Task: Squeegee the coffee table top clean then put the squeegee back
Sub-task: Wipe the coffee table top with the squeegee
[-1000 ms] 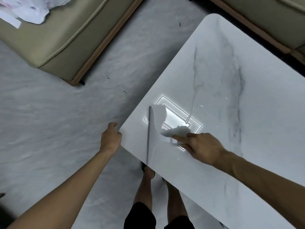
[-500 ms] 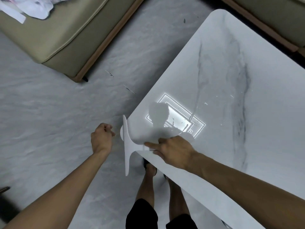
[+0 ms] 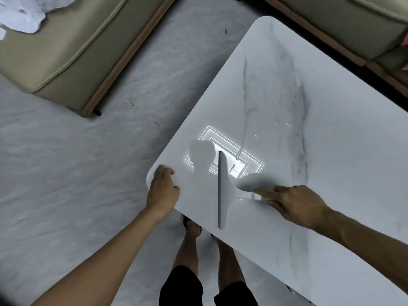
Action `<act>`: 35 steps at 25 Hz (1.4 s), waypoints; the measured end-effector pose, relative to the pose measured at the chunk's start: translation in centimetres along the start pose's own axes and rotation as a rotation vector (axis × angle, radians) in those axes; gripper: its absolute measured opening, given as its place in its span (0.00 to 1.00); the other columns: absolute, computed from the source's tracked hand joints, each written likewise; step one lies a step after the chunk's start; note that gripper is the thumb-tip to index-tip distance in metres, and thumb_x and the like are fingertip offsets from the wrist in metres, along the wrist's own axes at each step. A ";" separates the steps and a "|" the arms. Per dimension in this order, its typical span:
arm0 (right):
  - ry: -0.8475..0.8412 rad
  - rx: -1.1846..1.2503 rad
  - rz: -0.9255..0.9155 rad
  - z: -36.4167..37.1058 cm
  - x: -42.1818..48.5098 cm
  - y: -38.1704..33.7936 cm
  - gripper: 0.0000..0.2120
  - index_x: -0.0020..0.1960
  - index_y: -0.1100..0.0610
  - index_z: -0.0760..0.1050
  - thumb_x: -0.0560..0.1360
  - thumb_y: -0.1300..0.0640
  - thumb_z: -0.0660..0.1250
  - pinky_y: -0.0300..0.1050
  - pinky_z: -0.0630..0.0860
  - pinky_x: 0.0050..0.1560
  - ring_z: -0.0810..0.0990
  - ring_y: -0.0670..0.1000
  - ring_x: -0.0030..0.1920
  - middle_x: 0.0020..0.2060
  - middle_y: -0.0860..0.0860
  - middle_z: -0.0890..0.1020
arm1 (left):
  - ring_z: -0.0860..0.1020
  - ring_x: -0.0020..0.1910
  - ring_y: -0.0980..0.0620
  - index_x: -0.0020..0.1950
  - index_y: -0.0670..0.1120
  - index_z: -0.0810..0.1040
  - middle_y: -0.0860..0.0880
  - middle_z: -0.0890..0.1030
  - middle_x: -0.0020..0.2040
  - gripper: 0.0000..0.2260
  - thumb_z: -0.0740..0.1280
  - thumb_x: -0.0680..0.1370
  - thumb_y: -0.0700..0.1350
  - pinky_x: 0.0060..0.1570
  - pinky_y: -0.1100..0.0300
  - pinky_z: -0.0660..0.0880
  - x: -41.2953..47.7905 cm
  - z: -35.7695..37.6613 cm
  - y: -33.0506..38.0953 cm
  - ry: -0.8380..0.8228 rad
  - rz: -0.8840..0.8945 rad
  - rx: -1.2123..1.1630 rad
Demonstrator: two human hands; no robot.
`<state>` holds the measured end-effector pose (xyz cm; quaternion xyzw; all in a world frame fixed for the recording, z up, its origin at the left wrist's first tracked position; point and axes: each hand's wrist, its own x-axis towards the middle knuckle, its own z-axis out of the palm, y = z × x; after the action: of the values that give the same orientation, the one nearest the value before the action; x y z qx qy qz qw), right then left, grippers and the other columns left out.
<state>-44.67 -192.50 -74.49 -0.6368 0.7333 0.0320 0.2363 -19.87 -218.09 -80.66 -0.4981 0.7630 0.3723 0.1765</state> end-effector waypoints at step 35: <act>-0.111 -0.010 -0.051 -3.3 -3.8 3.7 0.18 0.67 0.35 0.69 0.78 0.46 0.61 0.42 0.68 0.27 0.80 0.55 0.31 0.37 0.46 0.80 | 0.79 0.45 0.44 0.50 0.40 0.76 0.41 0.81 0.48 0.08 0.70 0.73 0.33 0.44 0.58 0.74 1.0 -1.6 3.9 0.263 -0.114 -0.046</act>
<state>-48.88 -189.45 -70.97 -0.6538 0.7023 0.0647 0.2739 -23.59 -218.99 -78.71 -0.5888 0.7415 0.3104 0.0843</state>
